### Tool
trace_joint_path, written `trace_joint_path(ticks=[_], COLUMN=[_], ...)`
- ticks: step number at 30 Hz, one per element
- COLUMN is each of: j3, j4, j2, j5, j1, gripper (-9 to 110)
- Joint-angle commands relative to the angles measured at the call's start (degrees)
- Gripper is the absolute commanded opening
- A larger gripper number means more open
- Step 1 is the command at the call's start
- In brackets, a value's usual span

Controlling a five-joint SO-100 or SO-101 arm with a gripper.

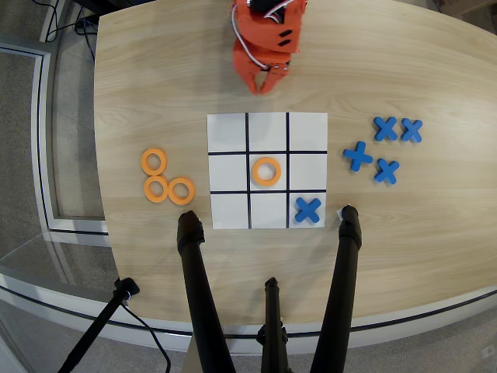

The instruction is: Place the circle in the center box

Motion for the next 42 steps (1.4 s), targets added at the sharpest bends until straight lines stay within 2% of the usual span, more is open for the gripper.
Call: trace_joint_path(ticks=[1,6,10,16,42], j3=[3.3,3.3,3.3,3.3,3.3], j4=[0.2,-0.1,-0.1,-0.1,0.0], j2=[0.1,2.0,2.0,2.0,2.0], j5=[0.1,0.2,0.2,0.2,0.2], j1=[13.4,43.5,62.9,83.5,84.8], gripper=[0,0,0,0,0])
